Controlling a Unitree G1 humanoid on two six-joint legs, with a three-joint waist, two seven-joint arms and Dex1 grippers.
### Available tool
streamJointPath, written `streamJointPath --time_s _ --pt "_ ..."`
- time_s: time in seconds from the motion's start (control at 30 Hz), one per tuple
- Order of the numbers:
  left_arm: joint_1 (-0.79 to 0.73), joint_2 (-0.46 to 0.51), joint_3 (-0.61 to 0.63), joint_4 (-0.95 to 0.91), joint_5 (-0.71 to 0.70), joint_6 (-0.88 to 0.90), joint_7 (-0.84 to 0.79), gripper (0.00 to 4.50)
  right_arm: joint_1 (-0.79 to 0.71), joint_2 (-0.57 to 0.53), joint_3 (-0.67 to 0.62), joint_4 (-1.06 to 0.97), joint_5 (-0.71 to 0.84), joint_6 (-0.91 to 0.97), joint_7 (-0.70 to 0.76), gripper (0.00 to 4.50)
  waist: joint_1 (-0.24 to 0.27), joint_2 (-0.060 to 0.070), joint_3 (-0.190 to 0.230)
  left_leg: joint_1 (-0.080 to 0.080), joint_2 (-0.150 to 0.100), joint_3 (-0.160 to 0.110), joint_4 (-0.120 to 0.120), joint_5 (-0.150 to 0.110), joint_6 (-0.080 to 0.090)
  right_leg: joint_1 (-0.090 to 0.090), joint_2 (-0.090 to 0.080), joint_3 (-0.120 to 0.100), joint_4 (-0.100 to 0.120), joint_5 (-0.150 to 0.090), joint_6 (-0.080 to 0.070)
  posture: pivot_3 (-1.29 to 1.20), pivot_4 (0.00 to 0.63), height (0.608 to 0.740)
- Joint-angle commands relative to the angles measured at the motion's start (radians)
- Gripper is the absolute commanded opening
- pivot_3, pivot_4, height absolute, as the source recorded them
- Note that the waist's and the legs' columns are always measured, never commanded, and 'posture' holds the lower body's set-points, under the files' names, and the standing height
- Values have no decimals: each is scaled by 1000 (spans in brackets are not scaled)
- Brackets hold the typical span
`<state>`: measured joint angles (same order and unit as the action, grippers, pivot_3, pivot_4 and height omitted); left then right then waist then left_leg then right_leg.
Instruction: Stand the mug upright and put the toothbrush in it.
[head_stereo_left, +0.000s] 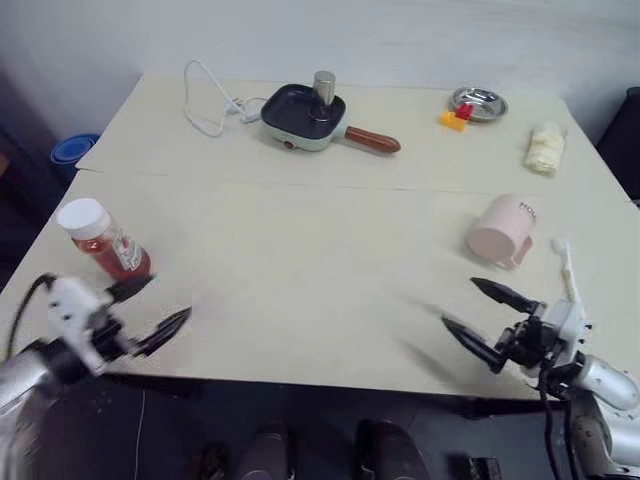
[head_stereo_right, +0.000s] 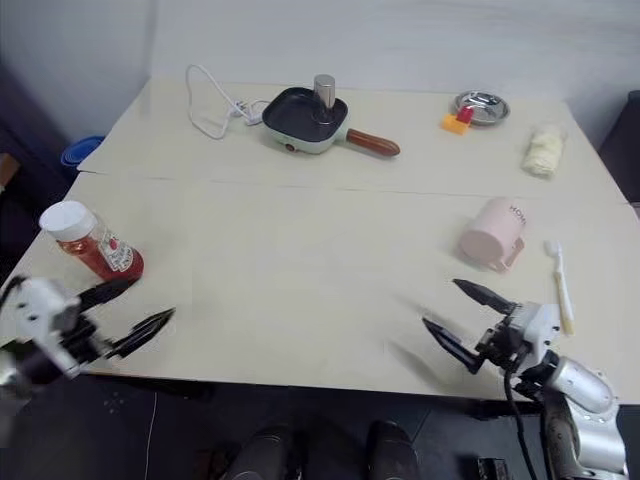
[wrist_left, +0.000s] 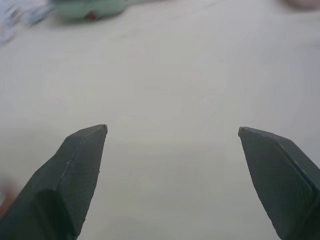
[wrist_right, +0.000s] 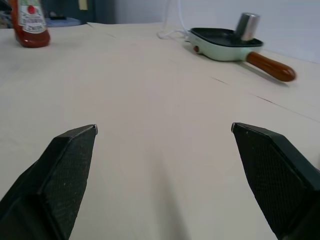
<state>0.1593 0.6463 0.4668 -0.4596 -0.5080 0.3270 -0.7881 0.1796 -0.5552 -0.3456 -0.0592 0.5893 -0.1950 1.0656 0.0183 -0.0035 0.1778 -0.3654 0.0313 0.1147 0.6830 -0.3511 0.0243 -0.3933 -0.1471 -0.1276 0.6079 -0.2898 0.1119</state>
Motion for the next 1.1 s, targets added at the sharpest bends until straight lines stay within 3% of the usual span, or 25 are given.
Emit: streamJointPath --time_s 0.03,0.23,0.37,0.43,0.6,0.8,1.1 --pt "-88 -12 -110 15 -30 -19 -52 4465 73 2 -93 -17 0 -25 -40 4500 -7 2 -1 1 1 2 -1 0 0 0 1 0 3 0 0 0 150 740" --pt "-184 -3 -213 80 -55 -32 -154 4465 122 26 -153 -80 9 33 -178 4500 -26 4 -2 4 3 7 -2 1 -2 -1 7 3 4 -1 -1 0 150 740" --pt "-235 -17 -240 84 -69 -39 -165 4465 46 -75 -173 -196 138 512 -512 4500 -25 4 -1 6 4 8 -2 1 -2 -1 6 7 3 -1 -2 0 150 740" --pt "-256 -26 -252 73 -75 -36 -158 4465 -29 -124 -178 -205 186 665 -604 4500 -23 4 -1 6 3 8 -1 1 -2 -1 4 12 3 -1 -2 0 150 740" --pt "-257 -52 -263 57 -52 -54 -120 4465 -341 -245 -147 -33 197 1041 -846 4500 -20 4 -1 3 4 7 -2 1 -2 -4 5 13 4 -2 -4 0 150 740" --pt "-187 -67 -269 9 -34 -74 -77 4465 -652 -255 -94 208 127 1248 -944 4500 -21 4 -1 -7 1 10 0 2 0 -14 6 9 8 -1 -2 0 150 740" --pt "-155 -78 -279 -36 -28 -81 -27 4465 -949 -204 6 516 30 1421 -927 4500 -23 4 -1 -8 1 12 0 4 1 -16 5 10 10 0 0 0 150 740"
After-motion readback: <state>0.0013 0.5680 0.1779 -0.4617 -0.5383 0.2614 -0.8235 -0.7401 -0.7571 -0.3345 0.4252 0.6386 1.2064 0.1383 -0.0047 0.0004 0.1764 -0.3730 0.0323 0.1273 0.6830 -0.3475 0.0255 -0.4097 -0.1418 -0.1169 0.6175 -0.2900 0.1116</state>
